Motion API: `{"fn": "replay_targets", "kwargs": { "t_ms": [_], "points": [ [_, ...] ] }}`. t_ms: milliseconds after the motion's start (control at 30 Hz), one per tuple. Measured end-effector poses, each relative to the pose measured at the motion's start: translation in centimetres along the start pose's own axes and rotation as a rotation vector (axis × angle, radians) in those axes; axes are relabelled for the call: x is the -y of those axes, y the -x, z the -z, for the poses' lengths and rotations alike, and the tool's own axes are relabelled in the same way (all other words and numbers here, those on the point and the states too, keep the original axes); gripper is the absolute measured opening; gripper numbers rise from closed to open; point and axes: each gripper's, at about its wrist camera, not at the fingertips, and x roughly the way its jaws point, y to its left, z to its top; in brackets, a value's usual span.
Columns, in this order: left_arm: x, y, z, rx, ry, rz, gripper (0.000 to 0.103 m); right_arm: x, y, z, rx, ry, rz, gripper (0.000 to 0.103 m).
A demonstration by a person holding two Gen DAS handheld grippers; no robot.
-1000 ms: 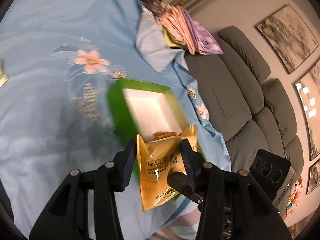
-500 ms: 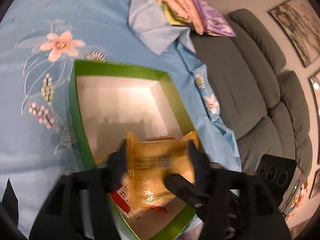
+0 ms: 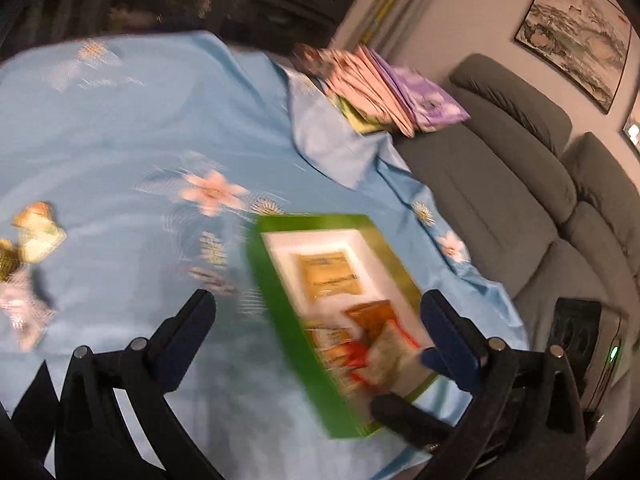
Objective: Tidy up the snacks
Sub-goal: 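Carry the yellow packet into the green box and open the left gripper, then grasp the white snack packet from the pile with the right gripper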
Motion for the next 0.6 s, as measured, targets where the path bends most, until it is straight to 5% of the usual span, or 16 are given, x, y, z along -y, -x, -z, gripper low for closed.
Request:
{"fn": "replay_targets", "kwargs": {
  "t_ms": [133,333,600],
  "points": [
    [-4.4,3.9,2.1,0.038,-0.024,-0.144,0.103,-3.9,-1.6,0.8,-0.056,0.036,-0.049,0.103],
    [-14.5,9.4,6.4,0.077,0.213,-0.22,0.103,-11.2,-6.3,2.5,-0.174,0.191,-0.049,0.103],
    [-23.6,11.3,9.6,0.055,0.32,-0.362,0.103,-17.4,-13.5,3.4,-0.259,0.182,-0.093,0.103]
  ]
}}
